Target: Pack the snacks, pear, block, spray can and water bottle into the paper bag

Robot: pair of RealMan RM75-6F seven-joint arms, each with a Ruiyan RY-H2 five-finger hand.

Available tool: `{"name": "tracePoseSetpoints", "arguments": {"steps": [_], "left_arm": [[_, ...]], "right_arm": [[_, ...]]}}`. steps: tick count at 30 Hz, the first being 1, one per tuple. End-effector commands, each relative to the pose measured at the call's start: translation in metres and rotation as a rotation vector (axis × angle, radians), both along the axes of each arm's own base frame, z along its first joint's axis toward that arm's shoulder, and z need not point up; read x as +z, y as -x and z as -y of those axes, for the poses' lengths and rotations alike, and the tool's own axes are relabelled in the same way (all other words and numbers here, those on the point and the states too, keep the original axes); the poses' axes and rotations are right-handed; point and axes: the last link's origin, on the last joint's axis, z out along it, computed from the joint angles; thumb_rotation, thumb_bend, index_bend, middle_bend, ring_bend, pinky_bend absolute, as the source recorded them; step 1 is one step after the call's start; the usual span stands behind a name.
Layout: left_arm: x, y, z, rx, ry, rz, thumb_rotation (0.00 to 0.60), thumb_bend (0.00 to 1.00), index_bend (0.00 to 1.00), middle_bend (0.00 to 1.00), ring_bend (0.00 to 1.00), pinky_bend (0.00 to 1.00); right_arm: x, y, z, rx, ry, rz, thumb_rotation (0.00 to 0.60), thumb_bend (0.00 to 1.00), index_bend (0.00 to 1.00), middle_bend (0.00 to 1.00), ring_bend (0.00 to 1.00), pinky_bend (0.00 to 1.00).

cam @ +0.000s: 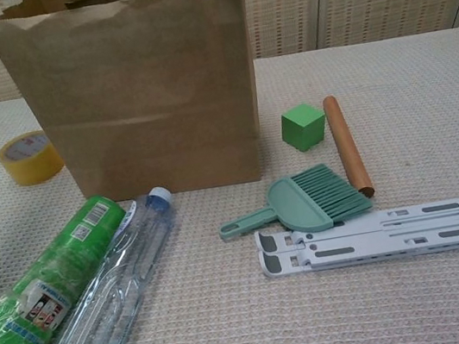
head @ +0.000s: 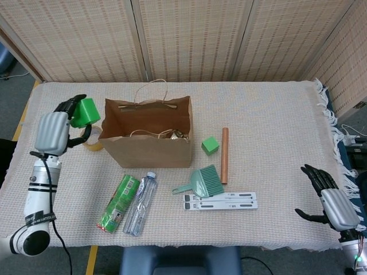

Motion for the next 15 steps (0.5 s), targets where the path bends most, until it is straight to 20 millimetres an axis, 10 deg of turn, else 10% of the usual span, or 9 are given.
{"name": "tracePoseSetpoints", "arguments": {"steps": [1,10,15], "left_arm": [[-0.031,-0.037,-0.012,-0.054,0.073,-0.014,0.600,0.69,0.65,0.64,0.62,0.77],[-0.068,-0.080,-0.018,-0.144,0.123,-0.068,0.600,0.62,0.58,0.58,0.53,0.70],[-0.083,-0.082,-0.017,-0.161,0.178,-0.154,0.600,0.40,0.15,0.10,0.09,0.31]], "right_arm": [[0.001,0.000,0.000,-0.002,-0.001,0.003,0.600,0.06,0.00,0.00,0.00,0.02],[0.002,0.000,0.001,-0.013,-0.010,0.011,0.600,0.06,0.00,0.00,0.00,0.02],[0.003,0.000,0.001,-0.013,-0.012,0.013,0.600,0.06,0.00,0.00,0.00,0.02]]}}
